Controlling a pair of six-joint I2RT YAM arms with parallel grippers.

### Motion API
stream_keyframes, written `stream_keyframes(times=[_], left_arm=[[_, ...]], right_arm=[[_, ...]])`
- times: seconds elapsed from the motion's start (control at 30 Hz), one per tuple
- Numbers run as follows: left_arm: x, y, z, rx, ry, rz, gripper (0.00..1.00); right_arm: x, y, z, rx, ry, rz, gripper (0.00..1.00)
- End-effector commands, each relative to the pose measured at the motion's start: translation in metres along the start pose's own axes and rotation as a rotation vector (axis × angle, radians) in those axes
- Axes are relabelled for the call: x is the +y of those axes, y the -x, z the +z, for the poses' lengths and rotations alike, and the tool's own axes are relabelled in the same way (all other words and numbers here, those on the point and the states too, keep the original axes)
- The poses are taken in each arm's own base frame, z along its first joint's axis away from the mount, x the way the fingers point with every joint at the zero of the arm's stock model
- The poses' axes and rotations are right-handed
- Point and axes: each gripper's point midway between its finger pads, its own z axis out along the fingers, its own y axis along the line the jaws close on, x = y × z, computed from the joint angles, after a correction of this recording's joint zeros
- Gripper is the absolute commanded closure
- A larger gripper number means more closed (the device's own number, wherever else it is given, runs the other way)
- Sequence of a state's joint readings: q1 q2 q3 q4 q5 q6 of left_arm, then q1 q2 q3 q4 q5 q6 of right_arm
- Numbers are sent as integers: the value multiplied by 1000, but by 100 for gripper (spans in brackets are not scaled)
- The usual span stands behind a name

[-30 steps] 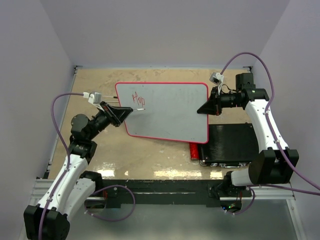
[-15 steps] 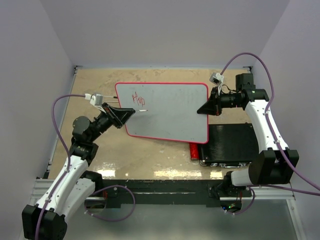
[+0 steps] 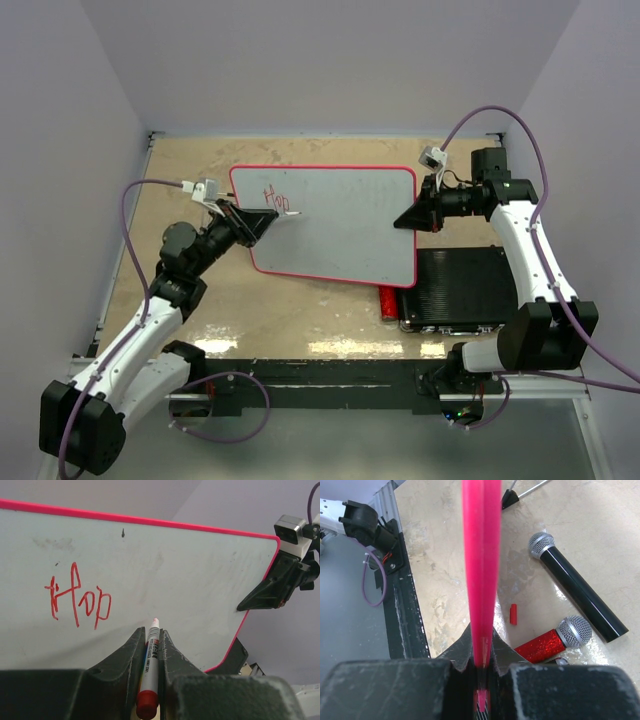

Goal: Write a sentence on the whiteboard

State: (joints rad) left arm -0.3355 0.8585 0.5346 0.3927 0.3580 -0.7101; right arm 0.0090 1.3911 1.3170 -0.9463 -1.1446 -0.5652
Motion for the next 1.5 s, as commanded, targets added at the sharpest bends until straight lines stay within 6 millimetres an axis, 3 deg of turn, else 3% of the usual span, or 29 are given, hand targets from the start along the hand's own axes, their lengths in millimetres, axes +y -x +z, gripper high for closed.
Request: stream_keyframes(times=[0.0, 0.2, 1.03, 1.47], left_arm=[[-9, 38, 3, -107, 20, 92, 100], [-1, 44, 5, -92, 86, 136, 100], [15, 35, 22, -30, 122, 152, 100], [4, 45, 29, -50, 79, 150, 100]], right_arm=[[13, 13, -3, -38, 16, -90, 100], [12, 14, -3, -37, 16, -89, 100], [13, 13, -3, -36, 15, -90, 100], [13, 13, -3, -36, 14, -89, 100]])
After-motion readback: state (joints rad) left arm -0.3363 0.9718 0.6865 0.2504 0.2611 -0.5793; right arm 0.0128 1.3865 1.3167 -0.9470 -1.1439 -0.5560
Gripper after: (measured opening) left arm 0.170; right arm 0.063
